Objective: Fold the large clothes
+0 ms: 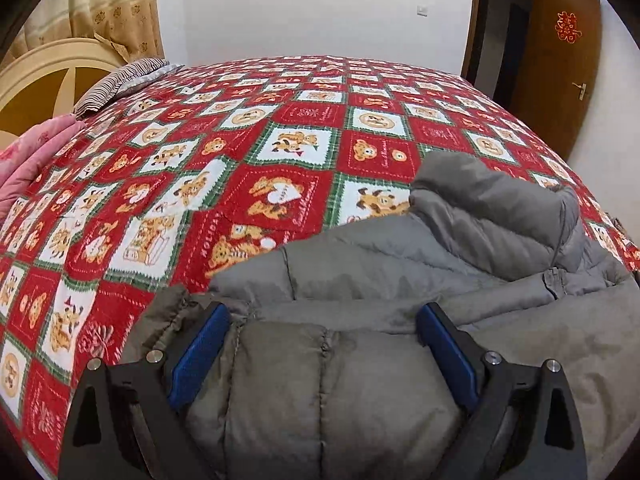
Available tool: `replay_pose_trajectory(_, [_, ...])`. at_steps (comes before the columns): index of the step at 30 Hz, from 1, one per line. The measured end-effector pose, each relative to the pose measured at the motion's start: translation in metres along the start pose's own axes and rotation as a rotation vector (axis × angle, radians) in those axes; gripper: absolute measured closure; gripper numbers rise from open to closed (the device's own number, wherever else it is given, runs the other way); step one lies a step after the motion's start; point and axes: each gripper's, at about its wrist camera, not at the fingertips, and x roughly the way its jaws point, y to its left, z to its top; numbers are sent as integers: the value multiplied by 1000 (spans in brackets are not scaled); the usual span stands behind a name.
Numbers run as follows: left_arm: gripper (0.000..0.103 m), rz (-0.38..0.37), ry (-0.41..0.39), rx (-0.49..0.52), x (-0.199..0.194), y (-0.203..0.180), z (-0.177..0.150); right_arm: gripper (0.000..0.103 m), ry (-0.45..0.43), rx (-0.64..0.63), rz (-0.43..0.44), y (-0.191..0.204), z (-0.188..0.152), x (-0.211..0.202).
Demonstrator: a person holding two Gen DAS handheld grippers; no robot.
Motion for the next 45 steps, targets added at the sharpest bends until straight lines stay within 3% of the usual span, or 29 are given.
replay_pose_trajectory(9, [7, -57, -24, -70, 8, 10, -6, 63, -7, -4, -2, 0, -3, 6])
replay_pose_trajectory(18, [7, -6, -17, -49, 9, 6, -9, 63, -11, -31, -44, 5, -3, 6])
replay_pose_trajectory(21, [7, 43, 4, -12, 15, -3, -6, 63, -7, -47, -65, 8, -2, 8])
replay_pose_trajectory(25, [7, 66, 0, 4, 13, -5, -7, 61, 40, -68, -92, 14, 5, 6])
replay_pose_trajectory(27, [7, 57, -2, -2, 12, -3, -7, 55, 69, -42, -86, 17, 16, 0])
replay_pose_trajectory(28, [7, 53, -4, -5, 12, -2, -7, 46, 67, -13, -62, 19, 22, -5])
replay_pose_trajectory(32, [7, 47, -11, -11, 10, -1, -8, 36, 58, 107, 70, 31, 58, -15])
replay_pose_trajectory(34, [7, 47, -9, -11, 10, -1, -7, 26, 104, 160, 117, 44, 81, -1])
replay_pose_trajectory(36, [7, 45, -11, -12, 10, -1, -7, 23, 154, 226, 112, 51, 95, 22])
replay_pose_trajectory(41, [7, 32, -21, -25, 8, 0, -8, 23, 271, 277, 22, 71, 112, 77])
replay_pose_trajectory(45, [6, 15, -30, -40, 8, 2, -8, 23, 367, 218, -93, 91, 110, 108])
